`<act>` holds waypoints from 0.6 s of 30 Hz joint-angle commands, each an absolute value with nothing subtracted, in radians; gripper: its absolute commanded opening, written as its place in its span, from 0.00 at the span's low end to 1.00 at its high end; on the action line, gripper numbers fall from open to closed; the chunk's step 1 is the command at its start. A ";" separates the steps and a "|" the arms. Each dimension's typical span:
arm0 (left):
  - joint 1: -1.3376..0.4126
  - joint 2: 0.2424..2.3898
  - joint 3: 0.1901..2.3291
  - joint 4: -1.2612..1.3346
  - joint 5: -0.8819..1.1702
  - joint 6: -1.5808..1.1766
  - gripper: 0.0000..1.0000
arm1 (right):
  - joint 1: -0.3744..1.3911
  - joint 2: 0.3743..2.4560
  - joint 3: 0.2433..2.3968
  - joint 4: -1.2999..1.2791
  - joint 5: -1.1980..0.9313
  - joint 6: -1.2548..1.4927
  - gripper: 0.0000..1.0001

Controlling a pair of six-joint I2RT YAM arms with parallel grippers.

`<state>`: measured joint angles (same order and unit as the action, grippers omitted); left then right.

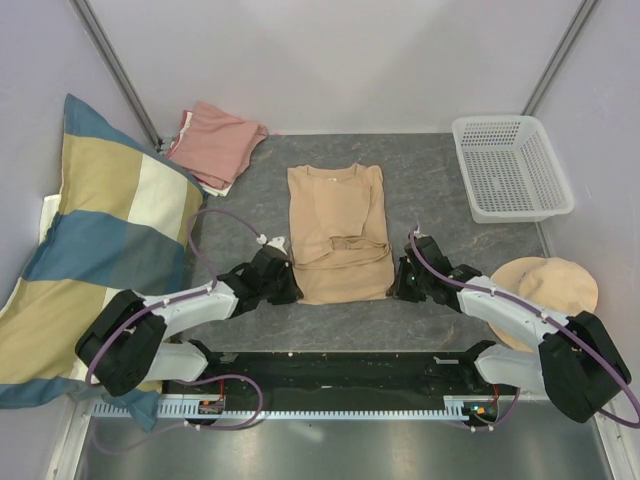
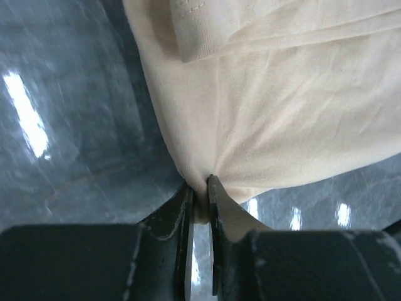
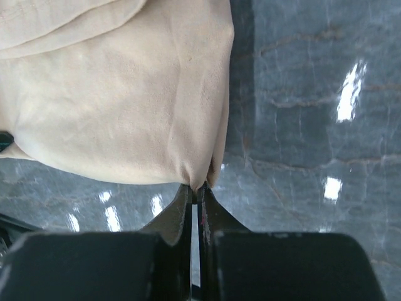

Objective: Fold and stack the t-shirts
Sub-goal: Fold the long partially folded tshirt into a neat square

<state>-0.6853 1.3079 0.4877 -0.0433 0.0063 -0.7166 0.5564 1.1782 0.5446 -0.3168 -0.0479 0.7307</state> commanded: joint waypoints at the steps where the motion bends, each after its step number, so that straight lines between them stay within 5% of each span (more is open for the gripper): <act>1: -0.762 1.221 0.443 -0.153 -0.035 -0.824 0.17 | 0.581 1.114 0.515 -0.406 -0.049 0.764 0.00; 18: -0.907 0.911 0.474 -0.452 -0.124 -0.979 0.17 | 0.638 0.934 0.629 -0.611 -0.057 0.793 0.00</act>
<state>-0.9051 0.9318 0.4034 -0.3286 -0.0498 -0.9577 0.6376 0.9398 0.5472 -0.5915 -0.0834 0.7998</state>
